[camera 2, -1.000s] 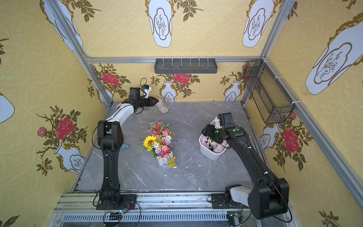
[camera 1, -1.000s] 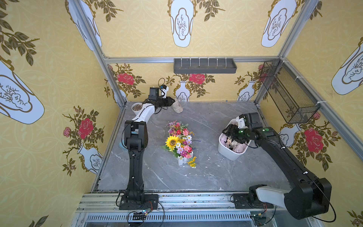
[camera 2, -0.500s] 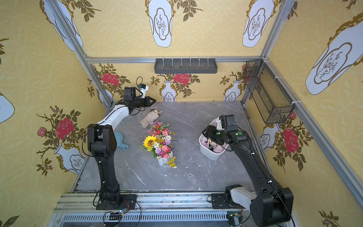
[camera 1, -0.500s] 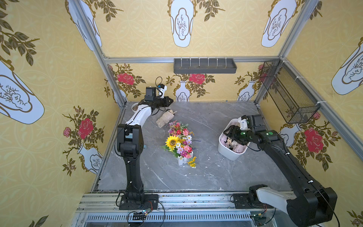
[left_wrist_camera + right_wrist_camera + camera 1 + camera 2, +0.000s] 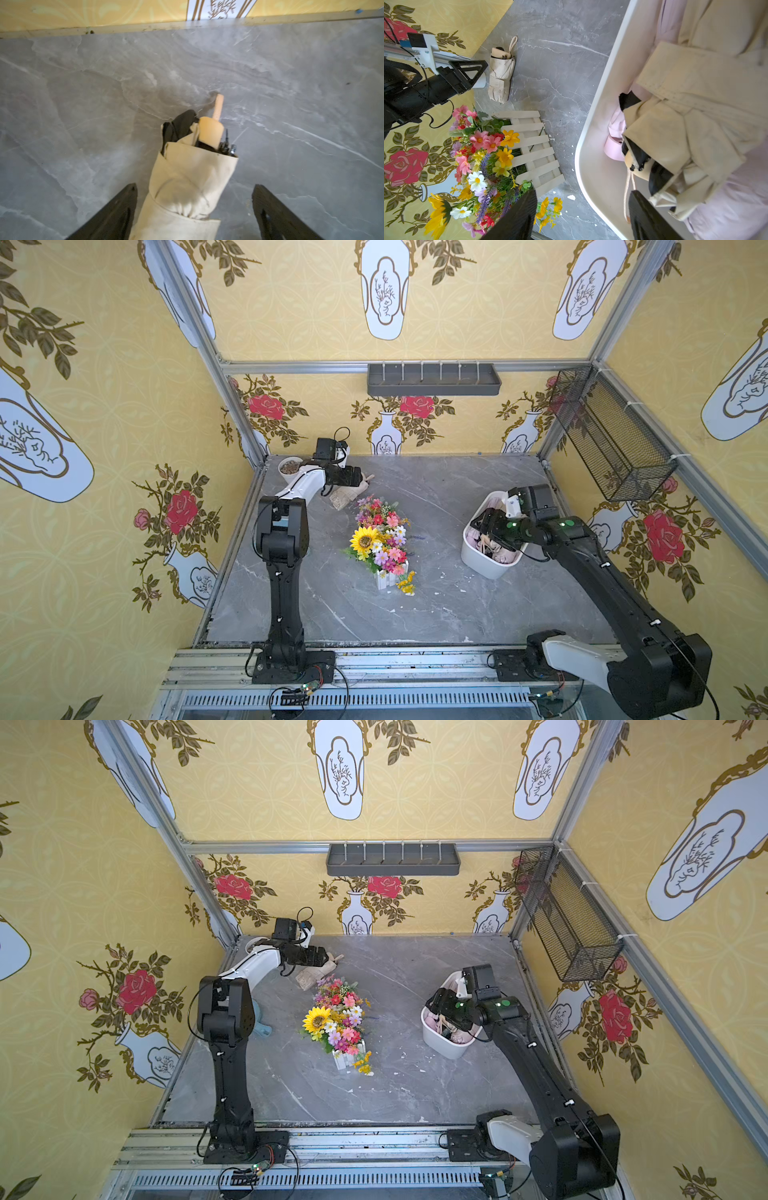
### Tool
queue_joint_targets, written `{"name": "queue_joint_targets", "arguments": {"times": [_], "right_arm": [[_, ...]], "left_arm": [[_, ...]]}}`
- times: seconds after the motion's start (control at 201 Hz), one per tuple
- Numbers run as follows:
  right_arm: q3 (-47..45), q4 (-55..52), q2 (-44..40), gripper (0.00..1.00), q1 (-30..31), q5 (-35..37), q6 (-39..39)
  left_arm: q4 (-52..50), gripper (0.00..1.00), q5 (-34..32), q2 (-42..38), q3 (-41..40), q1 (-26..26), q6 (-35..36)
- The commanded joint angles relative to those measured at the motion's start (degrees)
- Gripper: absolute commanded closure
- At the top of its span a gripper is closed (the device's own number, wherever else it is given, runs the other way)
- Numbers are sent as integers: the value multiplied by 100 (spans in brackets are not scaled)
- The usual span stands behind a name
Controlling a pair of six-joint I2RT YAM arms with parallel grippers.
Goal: Put the umbrella into the storage box
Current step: Pick up the umbrella from the center of the board.
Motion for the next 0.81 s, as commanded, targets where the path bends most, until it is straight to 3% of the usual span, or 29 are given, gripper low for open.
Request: {"name": "queue_joint_targets", "arguments": {"times": [0.0,0.324,0.458,0.518,0.712,0.801], "right_arm": [[-3,228,64,26,55,-8,95],[40,220,112,26,110,34,97],[36,217,109,26,110,23,99],[39,212,94,26,110,16,102],[33,147,-26,26,110,21,135],[42,93,-105,26,110,19,140]], "left_arm": [[-131,8,-477,200,89,-35,288],[-291,8,-593,706,389,-174,403],[-324,14,-549,727,289,-192,456],[-378,21,-520,730,288,-192,463],[-632,58,-250,613,345,-192,349],[-729,68,-160,465,335,-192,250]]}}
